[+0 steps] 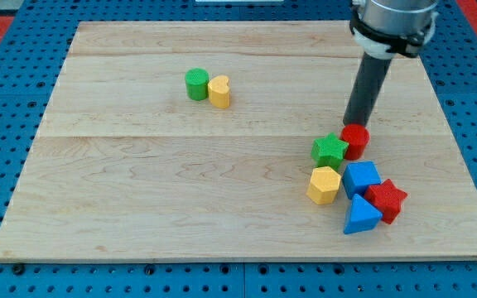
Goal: Push the green circle along with yellow heart a bit right
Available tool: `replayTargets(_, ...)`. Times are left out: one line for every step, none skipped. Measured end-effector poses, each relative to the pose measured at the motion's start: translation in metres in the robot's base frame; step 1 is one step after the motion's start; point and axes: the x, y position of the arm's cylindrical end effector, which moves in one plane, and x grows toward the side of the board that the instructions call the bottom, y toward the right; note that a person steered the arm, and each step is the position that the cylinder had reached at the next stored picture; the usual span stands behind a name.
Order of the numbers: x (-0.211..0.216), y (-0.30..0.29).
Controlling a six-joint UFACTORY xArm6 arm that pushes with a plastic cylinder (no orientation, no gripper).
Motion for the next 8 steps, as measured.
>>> replayTargets(0.005, 0.004)
replayTargets(-0.028, 0.015)
replayTargets(-0.071, 0.014)
replayTargets(-0.119, -0.032)
replayTargets(-0.150, -0.085)
replayTargets(-0.135, -0.154)
replayTargets(-0.134, -0.193)
replayTargets(-0.132, -0.204)
